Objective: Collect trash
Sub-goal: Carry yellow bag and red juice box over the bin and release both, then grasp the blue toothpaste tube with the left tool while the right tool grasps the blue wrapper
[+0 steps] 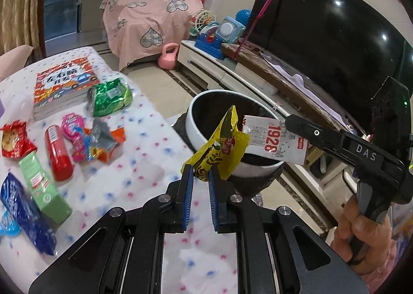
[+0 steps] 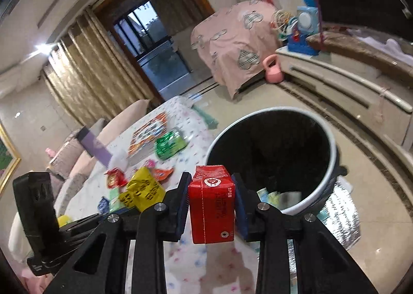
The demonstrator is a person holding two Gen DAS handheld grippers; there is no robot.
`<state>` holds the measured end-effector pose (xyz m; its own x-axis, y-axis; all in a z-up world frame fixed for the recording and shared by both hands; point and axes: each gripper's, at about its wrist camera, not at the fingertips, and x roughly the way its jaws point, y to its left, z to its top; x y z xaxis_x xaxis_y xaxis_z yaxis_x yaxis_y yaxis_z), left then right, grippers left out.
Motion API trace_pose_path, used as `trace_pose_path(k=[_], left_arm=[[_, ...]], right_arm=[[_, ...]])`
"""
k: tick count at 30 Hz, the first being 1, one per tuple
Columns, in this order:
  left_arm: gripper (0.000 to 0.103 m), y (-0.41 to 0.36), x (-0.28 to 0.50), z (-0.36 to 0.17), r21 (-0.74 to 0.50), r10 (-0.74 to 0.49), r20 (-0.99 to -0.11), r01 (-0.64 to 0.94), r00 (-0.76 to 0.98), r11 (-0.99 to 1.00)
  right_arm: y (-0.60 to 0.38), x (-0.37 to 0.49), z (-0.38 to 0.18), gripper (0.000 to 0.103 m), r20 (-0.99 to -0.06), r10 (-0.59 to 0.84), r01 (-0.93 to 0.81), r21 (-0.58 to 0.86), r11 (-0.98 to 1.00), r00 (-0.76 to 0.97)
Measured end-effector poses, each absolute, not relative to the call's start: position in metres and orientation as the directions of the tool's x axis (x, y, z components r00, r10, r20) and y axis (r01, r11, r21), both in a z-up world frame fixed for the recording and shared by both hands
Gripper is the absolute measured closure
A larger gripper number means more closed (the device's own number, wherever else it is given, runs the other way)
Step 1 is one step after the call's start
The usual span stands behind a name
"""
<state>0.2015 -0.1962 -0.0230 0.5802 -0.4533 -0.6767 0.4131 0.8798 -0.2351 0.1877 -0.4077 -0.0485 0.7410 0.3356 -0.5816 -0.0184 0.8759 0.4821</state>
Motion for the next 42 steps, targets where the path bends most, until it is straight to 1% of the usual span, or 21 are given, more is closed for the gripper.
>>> trace_pose_path(k=[14, 21, 24, 26, 27, 28, 29, 31, 32, 33, 34, 35, 36, 39, 42], left_arm=[[0.092, -0.256, 0.238, -0.019, -0.164, -0.440, -0.703, 0.474, 0.559, 0.865], [0.091, -0.276, 0.254, -0.024, -0.154, -0.435, -0.717, 0.484, 0.545, 0.861], [0.090, -0.281, 0.261, -0.028, -0.160, -0.435, -0.726, 0.485, 0.533, 0.860], [0.078, -0.283, 0.264, -0.030, -0.167, -0.441, -0.724, 0.485, 0.530, 0.858], [0.065, -0.284, 0.265, -0.030, -0.165, -0.439, -0.724, 0.484, 0.532, 0.859], [0.057, -0.284, 0.265, -0.030, -0.158, -0.430, -0.723, 0.476, 0.542, 0.865], [0.056, -0.283, 0.264, -0.030, -0.156, -0.427, -0.720, 0.471, 0.548, 0.868], [0.051, -0.279, 0.264, -0.030, -0.169, -0.432, -0.719, 0.466, 0.544, 0.868], [0.050, -0.276, 0.262, -0.030, -0.174, -0.433, -0.718, 0.462, 0.545, 0.870], [0.047, -0.273, 0.261, -0.029, -0.175, -0.432, -0.715, 0.457, 0.550, 0.872], [0.046, -0.268, 0.258, -0.029, -0.175, -0.428, -0.710, 0.449, 0.559, 0.876], [0.045, -0.265, 0.256, -0.028, -0.177, -0.426, -0.709, 0.443, 0.562, 0.879], [0.044, -0.260, 0.253, -0.028, -0.183, -0.426, -0.708, 0.436, 0.564, 0.881], [0.041, -0.243, 0.242, -0.029, -0.200, -0.422, -0.699, 0.409, 0.577, 0.890], [0.039, -0.221, 0.228, -0.031, -0.213, -0.410, -0.695, 0.375, 0.591, 0.902]], right_arm=[[-0.451, 0.208, -0.061, 0.071, -0.610, 0.245, 0.067, 0.442, 0.894, 0.753], [-0.461, 0.221, -0.064, 0.071, -0.628, 0.225, 0.081, 0.420, 0.904, 0.745], [-0.465, 0.227, -0.067, 0.071, -0.638, 0.216, 0.089, 0.410, 0.908, 0.739], [-0.467, 0.231, -0.070, 0.071, -0.637, 0.219, 0.094, 0.420, 0.903, 0.739], [-0.468, 0.232, -0.071, 0.070, -0.640, 0.215, 0.098, 0.417, 0.904, 0.738], [-0.468, 0.235, -0.072, 0.068, -0.642, 0.212, 0.099, 0.412, 0.906, 0.736], [-0.469, 0.237, -0.074, 0.067, -0.643, 0.213, 0.101, 0.414, 0.905, 0.735], [-0.471, 0.238, -0.076, 0.056, -0.643, 0.217, 0.107, 0.425, 0.899, 0.734], [-0.472, 0.237, -0.077, 0.049, -0.644, 0.213, 0.112, 0.425, 0.898, 0.735], [-0.472, 0.237, -0.077, 0.044, -0.642, 0.213, 0.113, 0.427, 0.897, 0.736], [-0.472, 0.234, -0.077, 0.042, -0.638, 0.216, 0.114, 0.435, 0.893, 0.739], [-0.471, 0.232, -0.077, 0.037, -0.634, 0.222, 0.113, 0.443, 0.890, 0.741], [-0.472, 0.231, -0.077, 0.035, -0.631, 0.225, 0.112, 0.448, 0.887, 0.742], [-0.467, 0.223, -0.076, 0.021, -0.610, 0.241, 0.100, 0.470, 0.877, 0.755], [-0.459, 0.211, -0.073, 0.011, -0.586, 0.256, 0.083, 0.489, 0.869, 0.769]])
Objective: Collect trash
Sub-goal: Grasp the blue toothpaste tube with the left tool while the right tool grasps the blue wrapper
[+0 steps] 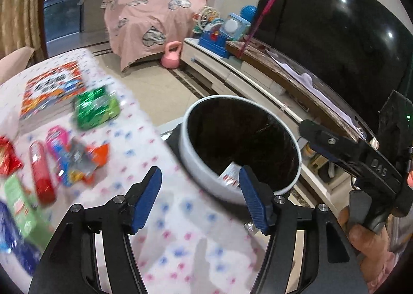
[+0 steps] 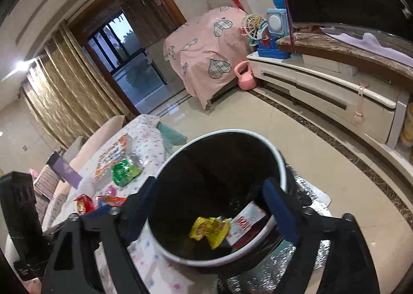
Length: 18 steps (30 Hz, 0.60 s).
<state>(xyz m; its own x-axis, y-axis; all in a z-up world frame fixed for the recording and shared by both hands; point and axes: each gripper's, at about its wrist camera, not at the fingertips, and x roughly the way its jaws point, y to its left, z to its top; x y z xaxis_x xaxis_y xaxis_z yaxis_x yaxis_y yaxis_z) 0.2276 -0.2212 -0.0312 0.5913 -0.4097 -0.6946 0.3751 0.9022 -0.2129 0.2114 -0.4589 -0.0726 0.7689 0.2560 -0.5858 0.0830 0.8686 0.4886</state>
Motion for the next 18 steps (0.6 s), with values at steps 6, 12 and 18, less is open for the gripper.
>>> trace_pose_path(k=[6, 12, 18], left_arm=[[0.038, -0.171, 0.194, -0.035, -0.236, -0.378, -0.690, 0.301, 0.617, 0.924], [0.038, -0.117, 0.168, -0.038, -0.251, -0.346, -0.684, 0.238, 0.642, 0.938], [0.038, -0.070, 0.145, -0.042, -0.264, -0.324, -0.680, 0.194, 0.658, 0.945]], right_arm=[[-0.420, 0.188, -0.068, 0.004, -0.559, 0.296, 0.024, 0.494, 0.869, 0.775], [-0.379, 0.176, -0.069, 0.004, -0.556, 0.369, -0.048, 0.507, 0.860, 0.745], [-0.337, 0.171, -0.072, 0.004, -0.566, 0.437, -0.116, 0.513, 0.851, 0.699]])
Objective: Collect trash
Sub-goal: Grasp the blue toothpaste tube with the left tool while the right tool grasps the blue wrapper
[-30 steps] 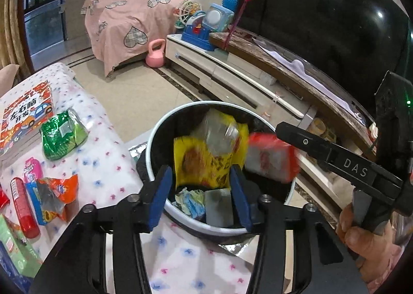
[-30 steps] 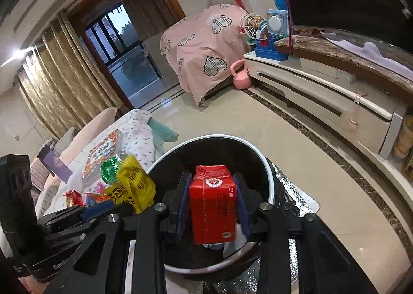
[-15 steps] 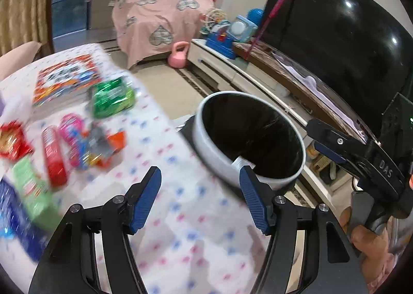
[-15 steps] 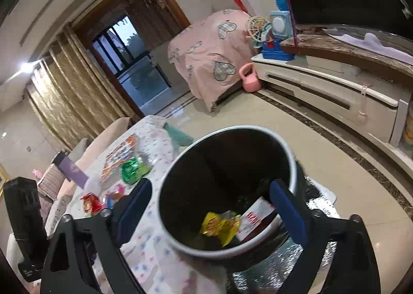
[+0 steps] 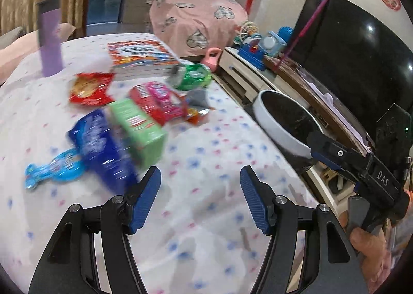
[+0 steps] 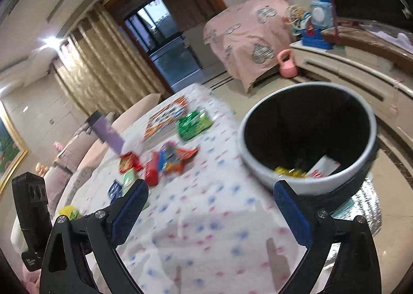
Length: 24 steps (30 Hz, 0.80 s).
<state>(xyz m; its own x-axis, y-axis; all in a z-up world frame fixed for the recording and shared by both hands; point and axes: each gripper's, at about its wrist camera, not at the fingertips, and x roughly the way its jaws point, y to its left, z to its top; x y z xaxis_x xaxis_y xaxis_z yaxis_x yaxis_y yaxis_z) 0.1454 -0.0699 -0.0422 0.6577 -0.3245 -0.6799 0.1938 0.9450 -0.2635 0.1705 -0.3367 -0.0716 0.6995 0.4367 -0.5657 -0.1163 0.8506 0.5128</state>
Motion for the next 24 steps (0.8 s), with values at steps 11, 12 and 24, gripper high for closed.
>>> trace_pose_path(k=[11, 12, 24], left_arm=[[0.038, 0.010, 0.123, -0.061, -0.274, -0.246, -0.696, 0.067, 0.674, 0.959], [0.038, 0.015, 0.122, -0.062, -0.272, -0.241, -0.698, 0.061, 0.675, 0.960], [0.038, 0.066, 0.139, -0.067, -0.173, -0.185, -0.734, 0.084, 0.653, 0.981]], right_arm=[[-0.257, 0.158, -0.074, 0.004, -0.594, 0.522, -0.241, 0.488, 0.839, 0.613], [-0.251, 0.157, -0.074, 0.004, -0.593, 0.528, -0.253, 0.486, 0.837, 0.607], [-0.189, 0.155, -0.078, 0.015, -0.607, 0.590, -0.360, 0.468, 0.807, 0.533]])
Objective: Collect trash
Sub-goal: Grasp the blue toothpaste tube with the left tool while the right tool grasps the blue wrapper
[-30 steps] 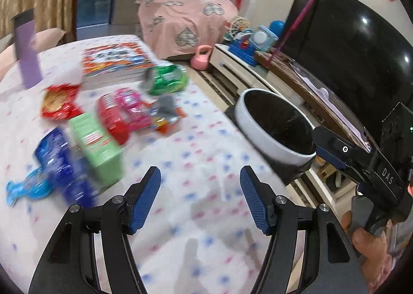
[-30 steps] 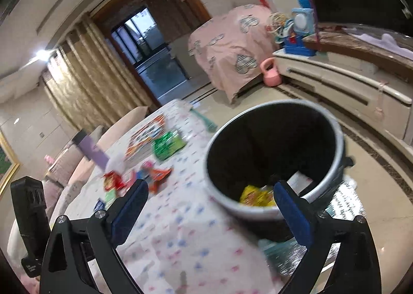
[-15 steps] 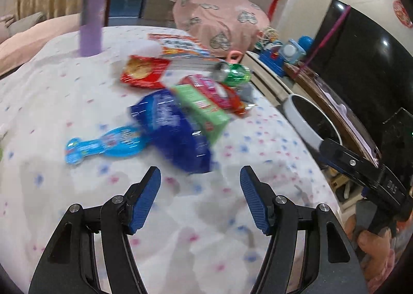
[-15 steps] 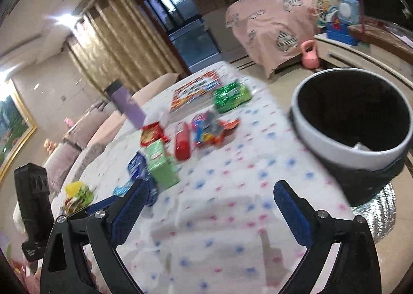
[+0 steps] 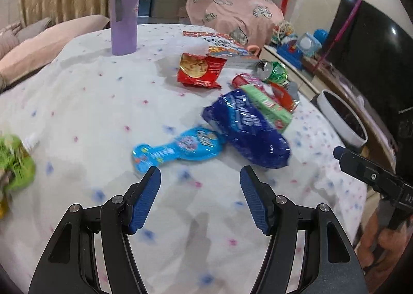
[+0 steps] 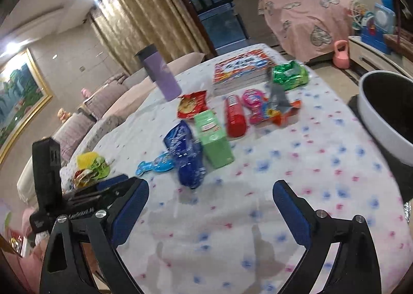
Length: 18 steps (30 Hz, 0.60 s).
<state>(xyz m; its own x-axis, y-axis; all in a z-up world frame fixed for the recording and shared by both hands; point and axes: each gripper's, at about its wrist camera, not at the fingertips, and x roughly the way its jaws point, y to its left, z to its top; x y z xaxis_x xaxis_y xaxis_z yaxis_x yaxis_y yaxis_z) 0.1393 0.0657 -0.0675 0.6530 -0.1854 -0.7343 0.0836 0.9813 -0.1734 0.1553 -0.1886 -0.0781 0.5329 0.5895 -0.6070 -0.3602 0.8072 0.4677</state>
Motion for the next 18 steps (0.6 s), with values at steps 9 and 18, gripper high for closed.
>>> trace_pose_path(k=[9, 18], left_arm=[[0.038, 0.074, 0.183, -0.074, -0.052, -0.196, -0.784, 0.251, 0.589, 0.966], [0.038, 0.068, 0.199, -0.099, 0.018, -0.171, -0.845, 0.346, 0.507, 0.938]], right_arm=[[-0.154, 0.176, -0.091, 0.040, -0.618, 0.648, -0.408, 0.504, 0.761, 0.445], [-0.125, 0.199, -0.106, 0.054, -0.638, 0.671, -0.421, 0.527, 0.738, 0.378]])
